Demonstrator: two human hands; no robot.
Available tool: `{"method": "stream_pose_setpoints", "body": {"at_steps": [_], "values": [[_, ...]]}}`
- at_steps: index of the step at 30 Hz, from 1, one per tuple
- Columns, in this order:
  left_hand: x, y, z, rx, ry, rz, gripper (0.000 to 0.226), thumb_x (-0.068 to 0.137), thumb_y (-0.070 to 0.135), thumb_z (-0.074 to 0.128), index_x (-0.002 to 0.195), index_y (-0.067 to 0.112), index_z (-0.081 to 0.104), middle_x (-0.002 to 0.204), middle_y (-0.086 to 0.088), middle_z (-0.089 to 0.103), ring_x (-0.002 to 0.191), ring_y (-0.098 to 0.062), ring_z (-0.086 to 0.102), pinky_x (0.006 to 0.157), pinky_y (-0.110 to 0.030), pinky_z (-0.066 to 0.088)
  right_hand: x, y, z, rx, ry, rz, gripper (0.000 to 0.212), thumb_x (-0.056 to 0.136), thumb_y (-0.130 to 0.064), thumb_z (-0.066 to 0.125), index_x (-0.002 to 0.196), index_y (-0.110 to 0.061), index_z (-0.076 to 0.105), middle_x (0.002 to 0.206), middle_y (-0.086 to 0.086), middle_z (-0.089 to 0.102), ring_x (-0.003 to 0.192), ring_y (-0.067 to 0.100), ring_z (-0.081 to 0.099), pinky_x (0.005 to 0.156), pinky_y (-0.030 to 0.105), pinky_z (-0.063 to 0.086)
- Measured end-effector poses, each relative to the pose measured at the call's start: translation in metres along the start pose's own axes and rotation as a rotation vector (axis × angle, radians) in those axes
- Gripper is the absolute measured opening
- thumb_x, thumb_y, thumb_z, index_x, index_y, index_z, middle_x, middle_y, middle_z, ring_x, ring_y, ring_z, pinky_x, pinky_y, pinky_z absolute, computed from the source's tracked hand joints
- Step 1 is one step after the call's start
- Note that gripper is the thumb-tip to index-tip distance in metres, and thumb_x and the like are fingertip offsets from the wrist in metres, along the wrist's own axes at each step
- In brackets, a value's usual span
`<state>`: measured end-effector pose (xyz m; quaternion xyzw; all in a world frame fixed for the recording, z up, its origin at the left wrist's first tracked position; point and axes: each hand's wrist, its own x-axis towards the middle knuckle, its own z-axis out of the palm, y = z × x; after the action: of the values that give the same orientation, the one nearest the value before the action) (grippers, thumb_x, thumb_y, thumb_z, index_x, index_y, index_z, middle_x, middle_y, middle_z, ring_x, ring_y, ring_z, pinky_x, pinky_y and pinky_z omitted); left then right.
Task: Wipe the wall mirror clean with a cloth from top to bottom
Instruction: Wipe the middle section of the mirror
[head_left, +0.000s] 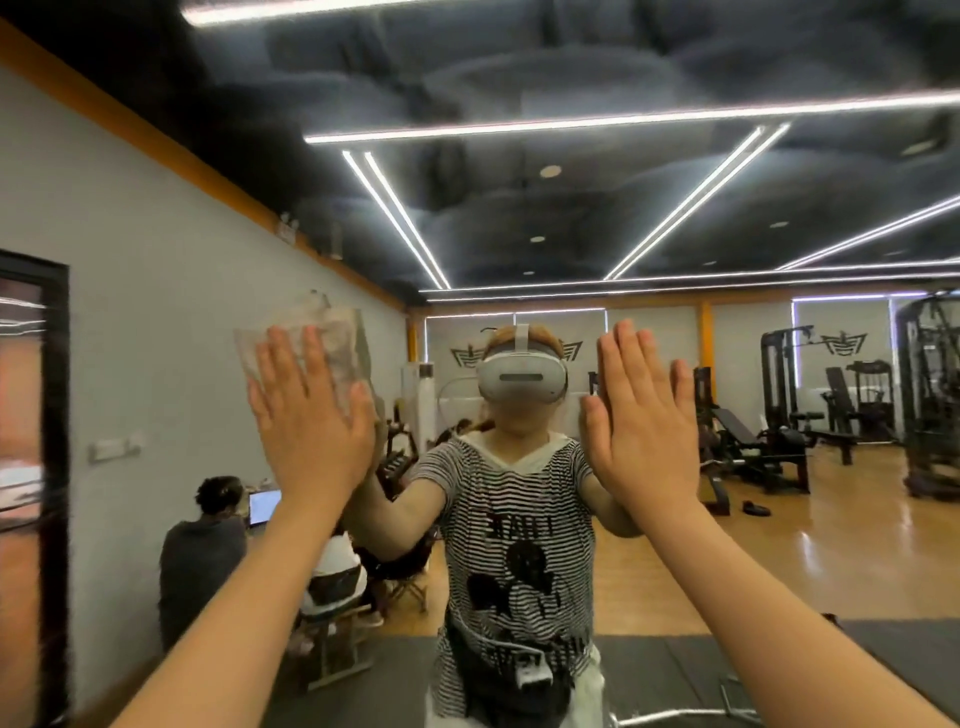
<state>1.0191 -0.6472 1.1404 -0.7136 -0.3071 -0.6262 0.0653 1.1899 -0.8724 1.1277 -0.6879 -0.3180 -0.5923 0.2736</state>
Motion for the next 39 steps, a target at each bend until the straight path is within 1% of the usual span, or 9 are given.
{"method": "stream_pose_setpoints", "body": {"at_steps": [4, 6, 10, 13, 15, 19, 23, 29, 39], "values": [[-0.009, 0.04, 0.005, -0.122, 0.039, -0.292, 0.07, 0.094, 0.043, 0.018, 0.155, 0.012, 0.005, 0.161, -0.019, -0.001, 0.149, -0.034, -0.001, 0.117, -0.044, -0.007, -0.002, -0.002, 0.002, 0.003, 0.022, 0.006, 0.06, 0.099, -0.04, 0.026, 0.152, -0.012, 0.023, 0.159, 0.005, 0.017, 0.147, 0.019, 0.013, 0.119, 0.041, 0.003], [-0.014, 0.069, 0.005, -0.148, 0.023, -0.304, 0.07, 0.094, 0.043, 0.016, 0.155, 0.012, 0.001, 0.161, -0.02, -0.003, 0.149, -0.035, -0.004, 0.116, -0.045, -0.008, -0.002, -0.001, 0.004, 0.008, 0.025, 0.001, 0.06, 0.099, -0.04, 0.025, 0.152, -0.012, 0.023, 0.159, 0.004, 0.014, 0.148, 0.02, 0.014, 0.119, 0.042, 0.005], [-0.038, 0.113, 0.014, -0.09, -0.002, 0.064, 0.067, 0.095, 0.043, 0.014, 0.153, 0.015, -0.003, 0.16, -0.019, 0.0, 0.148, -0.036, 0.001, 0.119, -0.049, -0.002, -0.002, 0.001, 0.003, 0.016, 0.015, -0.009, 0.06, 0.1, -0.041, 0.024, 0.152, -0.012, 0.026, 0.158, 0.002, 0.013, 0.147, 0.02, 0.013, 0.119, 0.043, 0.007], [-0.033, 0.09, 0.018, 0.009, -0.025, 0.398, 0.068, 0.096, 0.043, 0.022, 0.155, 0.017, 0.001, 0.161, -0.011, -0.003, 0.148, -0.026, -0.002, 0.118, -0.039, -0.005, -0.002, 0.002, 0.003, 0.011, 0.017, -0.015, 0.06, 0.099, -0.04, 0.025, 0.152, -0.011, 0.027, 0.158, 0.003, 0.015, 0.147, 0.018, 0.012, 0.118, 0.042, 0.007], [-0.021, 0.059, 0.015, 0.054, -0.018, 0.509, 0.069, 0.095, 0.042, 0.025, 0.155, 0.015, 0.007, 0.161, -0.008, 0.001, 0.148, -0.02, -0.001, 0.118, -0.032, -0.008, -0.001, 0.003, 0.003, 0.009, 0.026, -0.012, 0.059, 0.099, -0.039, 0.025, 0.151, -0.011, 0.027, 0.158, 0.003, 0.015, 0.146, 0.016, 0.01, 0.118, 0.042, 0.008], [0.0, 0.002, 0.004, 0.043, 0.011, 0.278, 0.066, 0.095, 0.043, 0.019, 0.155, 0.015, 0.009, 0.162, -0.016, 0.003, 0.148, -0.024, 0.0, 0.116, -0.029, -0.015, -0.001, 0.002, 0.004, 0.001, 0.045, -0.024, 0.059, 0.098, -0.037, 0.027, 0.152, -0.012, 0.021, 0.158, 0.004, 0.018, 0.146, 0.017, 0.011, 0.118, 0.041, 0.007], [-0.002, -0.012, 0.002, -0.006, 0.05, 0.125, 0.066, 0.096, 0.04, 0.019, 0.154, 0.01, 0.016, 0.16, -0.02, 0.01, 0.147, -0.034, 0.008, 0.117, -0.042, 0.002, -0.001, -0.001, 0.004, 0.0, 0.062, -0.022, 0.059, 0.098, -0.036, 0.028, 0.151, -0.011, 0.02, 0.158, 0.006, 0.021, 0.146, 0.018, 0.013, 0.118, 0.037, 0.001], [-0.007, -0.007, 0.008, -0.026, 0.05, 0.045, 0.067, 0.096, 0.043, 0.015, 0.155, 0.012, 0.012, 0.161, -0.018, 0.008, 0.148, -0.036, 0.008, 0.118, -0.049, 0.006, -0.001, 0.0, 0.005, -0.019, 0.09, -0.028, 0.058, 0.098, -0.035, 0.03, 0.149, -0.008, 0.029, 0.157, 0.011, 0.028, 0.145, 0.021, 0.017, 0.118, 0.037, 0.0], [-0.052, 0.057, 0.02, -0.145, 0.047, -0.016, 0.068, 0.095, 0.043, 0.021, 0.154, 0.015, 0.002, 0.161, -0.021, 0.004, 0.147, -0.037, 0.003, 0.117, -0.044, -0.005, -0.003, -0.003, 0.004, -0.028, 0.106, -0.022, 0.058, 0.097, -0.034, 0.032, 0.148, -0.006, 0.03, 0.156, 0.013, 0.028, 0.145, 0.022, 0.015, 0.117, 0.04, 0.007]]}}
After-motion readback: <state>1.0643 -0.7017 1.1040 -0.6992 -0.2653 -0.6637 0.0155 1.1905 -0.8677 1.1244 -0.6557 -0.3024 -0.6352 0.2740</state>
